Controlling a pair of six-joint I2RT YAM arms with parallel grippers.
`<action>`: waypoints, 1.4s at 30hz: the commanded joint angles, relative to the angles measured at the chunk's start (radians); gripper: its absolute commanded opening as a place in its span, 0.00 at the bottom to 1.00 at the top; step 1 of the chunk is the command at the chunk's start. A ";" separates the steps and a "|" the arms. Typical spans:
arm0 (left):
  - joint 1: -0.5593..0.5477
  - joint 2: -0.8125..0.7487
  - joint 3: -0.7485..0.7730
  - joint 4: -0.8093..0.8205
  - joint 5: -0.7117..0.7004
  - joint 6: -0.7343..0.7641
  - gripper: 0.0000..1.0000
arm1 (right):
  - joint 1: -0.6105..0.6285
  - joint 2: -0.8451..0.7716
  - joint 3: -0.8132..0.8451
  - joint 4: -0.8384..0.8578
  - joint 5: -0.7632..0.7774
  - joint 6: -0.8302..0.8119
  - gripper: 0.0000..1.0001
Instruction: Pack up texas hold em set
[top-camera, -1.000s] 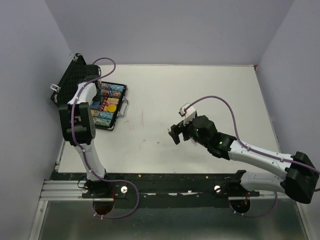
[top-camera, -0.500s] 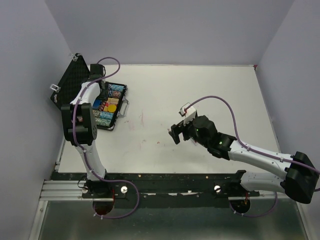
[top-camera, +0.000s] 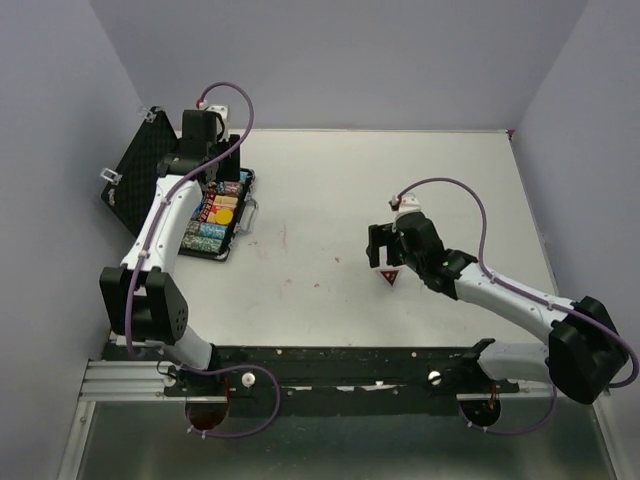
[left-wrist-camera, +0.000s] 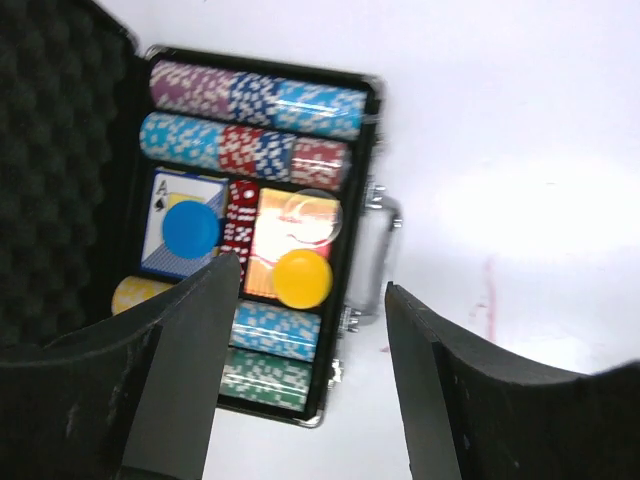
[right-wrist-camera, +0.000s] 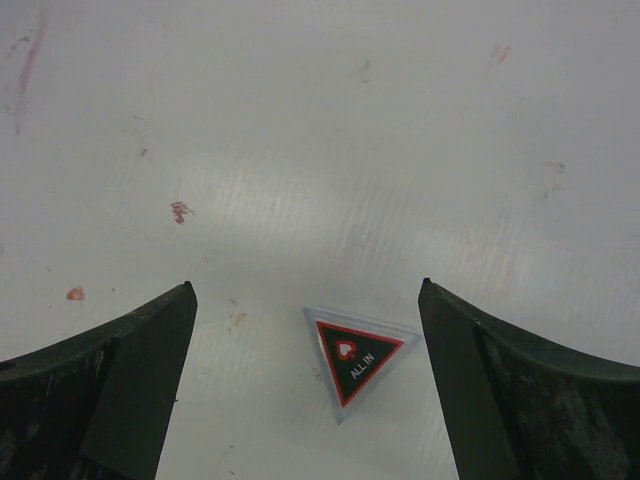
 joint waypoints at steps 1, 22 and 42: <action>-0.051 -0.158 -0.104 -0.032 0.127 -0.069 0.72 | -0.071 0.017 0.043 -0.161 -0.007 0.123 1.00; -0.109 -0.531 -0.479 0.051 0.331 -0.144 0.72 | -0.076 0.267 0.164 -0.386 0.000 0.148 1.00; -0.113 -0.544 -0.482 0.052 0.347 -0.150 0.72 | -0.077 0.405 0.225 -0.393 0.042 0.225 0.98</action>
